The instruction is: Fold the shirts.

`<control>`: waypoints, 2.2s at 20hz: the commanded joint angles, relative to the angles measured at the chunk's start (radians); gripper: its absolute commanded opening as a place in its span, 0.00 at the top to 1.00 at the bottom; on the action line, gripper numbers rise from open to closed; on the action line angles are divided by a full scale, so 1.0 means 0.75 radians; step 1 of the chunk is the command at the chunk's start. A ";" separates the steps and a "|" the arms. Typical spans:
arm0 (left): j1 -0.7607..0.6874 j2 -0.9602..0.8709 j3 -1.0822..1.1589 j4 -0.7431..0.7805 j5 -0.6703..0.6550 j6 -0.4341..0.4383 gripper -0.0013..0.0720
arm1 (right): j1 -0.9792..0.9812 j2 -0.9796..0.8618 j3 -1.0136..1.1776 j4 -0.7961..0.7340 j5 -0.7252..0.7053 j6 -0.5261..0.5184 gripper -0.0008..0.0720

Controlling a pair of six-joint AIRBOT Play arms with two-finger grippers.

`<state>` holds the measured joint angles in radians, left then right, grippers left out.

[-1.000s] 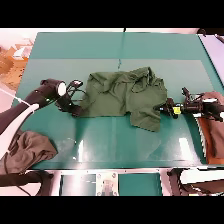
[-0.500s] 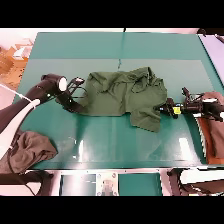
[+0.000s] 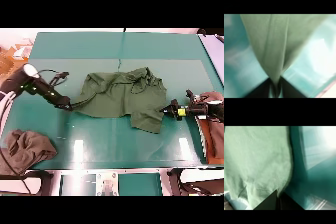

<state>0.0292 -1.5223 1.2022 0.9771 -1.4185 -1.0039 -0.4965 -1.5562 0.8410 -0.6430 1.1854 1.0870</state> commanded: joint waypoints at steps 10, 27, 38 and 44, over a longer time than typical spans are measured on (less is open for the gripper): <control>0.208 -0.044 -0.150 -0.004 0.015 0.151 0.13 | -0.004 0.000 -0.008 -0.005 0.056 0.002 0.96; 0.011 -0.122 -0.244 0.088 0.048 0.092 0.95 | 0.044 0.001 -0.006 0.033 0.083 0.000 0.96; 0.011 0.226 0.948 -0.379 -0.074 -0.077 0.95 | 0.017 0.488 0.966 0.692 0.379 0.024 0.96; 0.011 0.665 1.269 -0.197 0.571 -0.358 0.95 | -0.243 0.712 1.600 0.707 0.004 0.171 0.96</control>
<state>0.0368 -1.1805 2.0869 0.7605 -1.2469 -1.1664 -0.5884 -1.1023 1.8450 -0.1379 1.3380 1.1591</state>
